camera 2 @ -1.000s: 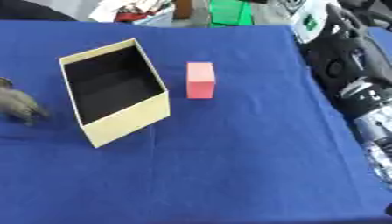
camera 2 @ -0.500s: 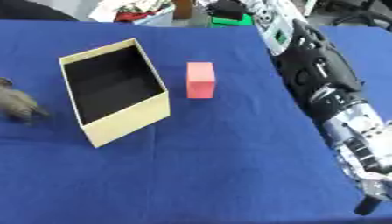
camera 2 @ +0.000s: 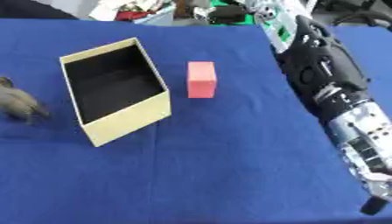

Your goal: Pick up objects on the table and place them in the box.

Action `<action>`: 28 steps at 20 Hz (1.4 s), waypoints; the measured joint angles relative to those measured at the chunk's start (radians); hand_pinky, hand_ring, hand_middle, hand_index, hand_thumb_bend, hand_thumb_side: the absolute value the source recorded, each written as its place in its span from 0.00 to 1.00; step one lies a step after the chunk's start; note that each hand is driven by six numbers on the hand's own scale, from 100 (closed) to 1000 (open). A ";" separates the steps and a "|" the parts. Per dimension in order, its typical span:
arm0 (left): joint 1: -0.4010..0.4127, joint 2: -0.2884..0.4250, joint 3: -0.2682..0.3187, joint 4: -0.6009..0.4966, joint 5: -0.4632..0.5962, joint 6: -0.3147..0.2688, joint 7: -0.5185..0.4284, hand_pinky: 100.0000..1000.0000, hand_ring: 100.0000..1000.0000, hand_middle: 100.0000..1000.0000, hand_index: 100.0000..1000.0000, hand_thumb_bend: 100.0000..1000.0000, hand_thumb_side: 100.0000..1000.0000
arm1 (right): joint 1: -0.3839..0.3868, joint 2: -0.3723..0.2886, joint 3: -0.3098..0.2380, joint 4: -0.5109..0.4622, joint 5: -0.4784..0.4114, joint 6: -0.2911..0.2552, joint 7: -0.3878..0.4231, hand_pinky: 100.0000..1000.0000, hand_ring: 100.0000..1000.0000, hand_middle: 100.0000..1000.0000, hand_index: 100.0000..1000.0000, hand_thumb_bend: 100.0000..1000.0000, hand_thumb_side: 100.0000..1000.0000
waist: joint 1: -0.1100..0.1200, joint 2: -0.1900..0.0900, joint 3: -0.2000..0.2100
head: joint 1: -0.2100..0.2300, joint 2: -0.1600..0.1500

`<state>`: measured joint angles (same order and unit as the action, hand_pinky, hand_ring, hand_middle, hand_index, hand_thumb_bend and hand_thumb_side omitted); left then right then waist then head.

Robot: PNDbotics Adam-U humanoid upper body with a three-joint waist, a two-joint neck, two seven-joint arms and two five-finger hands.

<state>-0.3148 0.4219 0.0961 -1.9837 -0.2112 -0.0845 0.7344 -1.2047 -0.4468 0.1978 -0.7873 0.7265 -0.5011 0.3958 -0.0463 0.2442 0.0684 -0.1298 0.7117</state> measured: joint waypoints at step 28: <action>-0.007 0.000 0.000 0.000 0.000 0.000 0.001 0.37 0.65 0.63 0.74 0.29 1.00 | 0.040 -0.088 0.082 -0.158 -0.110 0.060 0.322 1.00 1.00 0.95 1.00 0.57 0.48 | -0.007 0.004 0.002 | 0.015 -0.001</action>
<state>-0.3221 0.4217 0.0961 -1.9837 -0.2110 -0.0849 0.7349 -1.1645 -0.5352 0.2800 -0.9457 0.6170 -0.4409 0.7178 -0.0532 0.2481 0.0703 -0.1148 0.7102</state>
